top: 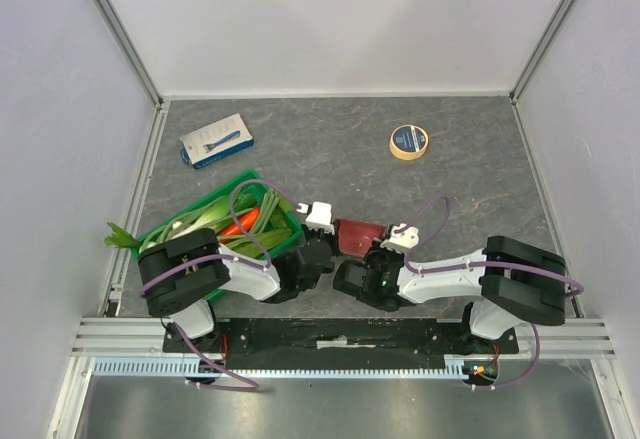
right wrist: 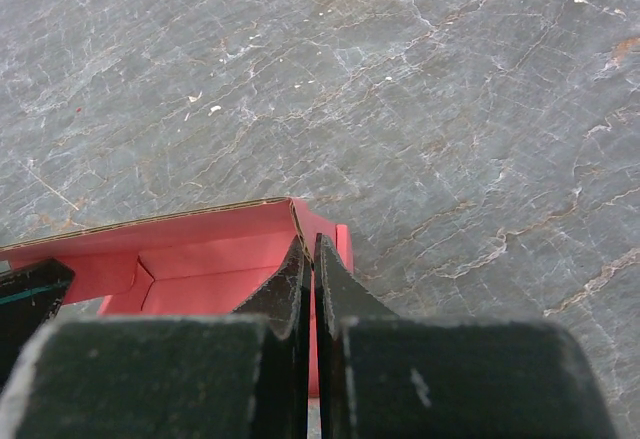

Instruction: Fold the paper box

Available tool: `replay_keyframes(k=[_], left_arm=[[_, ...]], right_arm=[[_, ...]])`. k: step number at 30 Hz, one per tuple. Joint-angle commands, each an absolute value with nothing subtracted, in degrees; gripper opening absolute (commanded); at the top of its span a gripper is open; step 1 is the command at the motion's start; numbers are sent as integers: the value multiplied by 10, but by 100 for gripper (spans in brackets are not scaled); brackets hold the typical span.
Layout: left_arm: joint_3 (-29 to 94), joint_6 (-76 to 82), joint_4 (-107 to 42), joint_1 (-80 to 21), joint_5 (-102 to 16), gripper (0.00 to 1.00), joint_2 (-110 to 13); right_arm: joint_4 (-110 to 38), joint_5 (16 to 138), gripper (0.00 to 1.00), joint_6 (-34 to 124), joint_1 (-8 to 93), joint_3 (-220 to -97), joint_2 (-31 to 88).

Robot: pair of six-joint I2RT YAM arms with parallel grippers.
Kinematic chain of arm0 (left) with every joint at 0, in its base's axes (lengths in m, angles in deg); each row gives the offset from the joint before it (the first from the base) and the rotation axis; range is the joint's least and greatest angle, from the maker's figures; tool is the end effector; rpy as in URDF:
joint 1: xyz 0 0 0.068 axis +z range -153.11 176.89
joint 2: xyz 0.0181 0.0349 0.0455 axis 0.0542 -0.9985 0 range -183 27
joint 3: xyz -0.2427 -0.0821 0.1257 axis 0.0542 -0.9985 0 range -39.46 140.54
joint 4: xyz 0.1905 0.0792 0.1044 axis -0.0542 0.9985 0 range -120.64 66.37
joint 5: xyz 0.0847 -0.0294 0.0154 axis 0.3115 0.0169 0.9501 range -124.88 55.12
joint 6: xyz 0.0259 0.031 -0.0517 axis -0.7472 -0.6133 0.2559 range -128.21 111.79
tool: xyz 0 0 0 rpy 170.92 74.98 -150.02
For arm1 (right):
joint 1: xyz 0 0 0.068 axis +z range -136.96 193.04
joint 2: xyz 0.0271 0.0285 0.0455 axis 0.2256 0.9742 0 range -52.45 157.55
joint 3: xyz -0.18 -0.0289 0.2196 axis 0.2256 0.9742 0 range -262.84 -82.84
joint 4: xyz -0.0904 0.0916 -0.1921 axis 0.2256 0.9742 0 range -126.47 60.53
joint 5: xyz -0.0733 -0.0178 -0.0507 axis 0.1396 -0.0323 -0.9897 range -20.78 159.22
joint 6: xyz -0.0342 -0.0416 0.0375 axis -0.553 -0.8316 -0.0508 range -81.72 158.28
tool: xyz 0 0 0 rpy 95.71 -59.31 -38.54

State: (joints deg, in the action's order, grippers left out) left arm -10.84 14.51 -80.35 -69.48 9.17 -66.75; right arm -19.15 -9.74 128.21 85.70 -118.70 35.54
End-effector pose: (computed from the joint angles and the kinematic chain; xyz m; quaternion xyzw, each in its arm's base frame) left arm 0.1485 -0.2503 0.1928 0.0633 0.7691 -0.1814 0.6096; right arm 0.1131 0.1925 0.1810 0.2262 0.7338 0.0414 0.6392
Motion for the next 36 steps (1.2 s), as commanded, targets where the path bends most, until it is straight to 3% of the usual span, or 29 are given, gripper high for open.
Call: replay_keyframes(k=[1,9,14,19,26,32,36], left_arm=[[-116,181,-807,-715,79,2,-709],[-152,147,-873,-751,147,2,-734],[-161,155,-877,-758,164,2,-736],[-163,162,-871,-762,186,2,-739],[-156,159,-866,-767,196,2,-743],[-145,149,-854,-773,205,2,-742],[-136,141,-839,-775,211,2,-744]], right_arm=[[-202,-83,0,1339,873,-1176,370],[-159,-94,1,1363,901,-1160,352],[-91,-65,29,1322,926,-1172,318],[-98,-14,42,1197,937,-1151,224],[-142,142,70,1006,942,-1112,81],[-164,340,73,911,943,-1102,-58],[-158,384,76,889,942,-1142,-138]])
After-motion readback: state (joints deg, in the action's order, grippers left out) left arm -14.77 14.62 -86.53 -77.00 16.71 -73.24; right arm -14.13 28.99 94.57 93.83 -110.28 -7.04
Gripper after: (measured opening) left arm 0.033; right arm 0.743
